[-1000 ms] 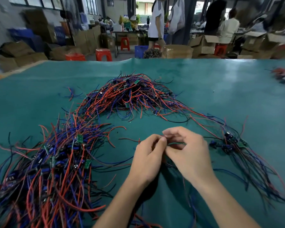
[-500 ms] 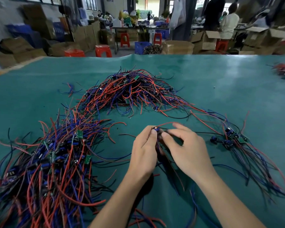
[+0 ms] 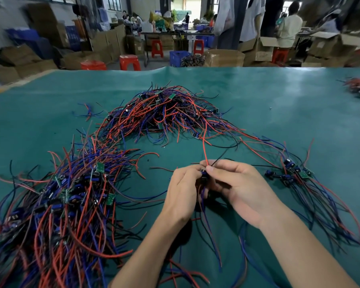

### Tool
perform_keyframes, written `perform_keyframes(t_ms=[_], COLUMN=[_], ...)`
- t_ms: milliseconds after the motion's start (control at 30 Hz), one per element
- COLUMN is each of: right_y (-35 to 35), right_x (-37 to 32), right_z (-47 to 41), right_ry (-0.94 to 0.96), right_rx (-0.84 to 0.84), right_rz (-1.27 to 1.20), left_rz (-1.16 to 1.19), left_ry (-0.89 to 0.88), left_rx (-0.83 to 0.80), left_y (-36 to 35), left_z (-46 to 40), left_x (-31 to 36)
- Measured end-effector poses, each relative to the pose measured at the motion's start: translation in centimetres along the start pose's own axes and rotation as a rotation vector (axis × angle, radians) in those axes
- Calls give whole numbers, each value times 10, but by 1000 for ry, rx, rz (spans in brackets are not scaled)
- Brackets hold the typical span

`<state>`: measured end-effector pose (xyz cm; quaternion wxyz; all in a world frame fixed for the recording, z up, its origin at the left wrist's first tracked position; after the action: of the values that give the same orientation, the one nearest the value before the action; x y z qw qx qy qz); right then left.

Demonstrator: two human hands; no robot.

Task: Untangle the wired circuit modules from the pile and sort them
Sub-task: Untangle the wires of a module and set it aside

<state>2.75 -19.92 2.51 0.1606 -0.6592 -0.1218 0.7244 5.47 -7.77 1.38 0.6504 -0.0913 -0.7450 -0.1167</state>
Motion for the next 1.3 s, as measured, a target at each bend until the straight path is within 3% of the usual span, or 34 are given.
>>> perform_keyframes(t_ms=[200, 367, 533, 800, 967, 1033, 1100, 1167, 1233, 1300], right_y=[18, 27, 46, 86, 112, 98, 62, 25, 8, 10], right_x=[-12, -15, -35, -65, -72, -64, -43, -21, -11, -11], right_z=[-3, -3, 0, 19, 32, 20, 3, -2, -3, -3], right_ry=[187, 232, 491, 693, 689, 554, 352, 263, 302, 292], right_rx=[253, 351, 578, 861, 1103, 929, 559, 259, 161, 166], right_rz=[122, 198, 582, 450, 296, 354, 533, 741, 769, 624], left_rz=[-52, -113, -174, -229, -251, -229, -218, -233, -253, -245], left_ry=[-39, -103, -70, -70, -68, -47, -43, -70, -115, -126], left_rx=[-30, -45, -74, -98, 70, 144, 167, 153, 122, 81], left_y=[-5, -5, -6, -9, -2, 3, 4, 3, 1, -1], left_z=[0, -1, -3, -2, -3, -5, -5, -6, -5, -5], left_x=[5, 5, 0, -1, -4, -6, -6, -4, -1, 0])
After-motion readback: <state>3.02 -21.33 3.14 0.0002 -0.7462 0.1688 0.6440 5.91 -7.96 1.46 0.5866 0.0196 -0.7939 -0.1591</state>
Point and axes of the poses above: each hand's wrist, its own z-axis away from the middle knuckle, its own y-axis out of the back of the hand, x = y × z, the point moved 5 cm from there along -z, towards the middle knuckle, and after that the axes turned 2 degrees about -z, right-handed, at the moved point
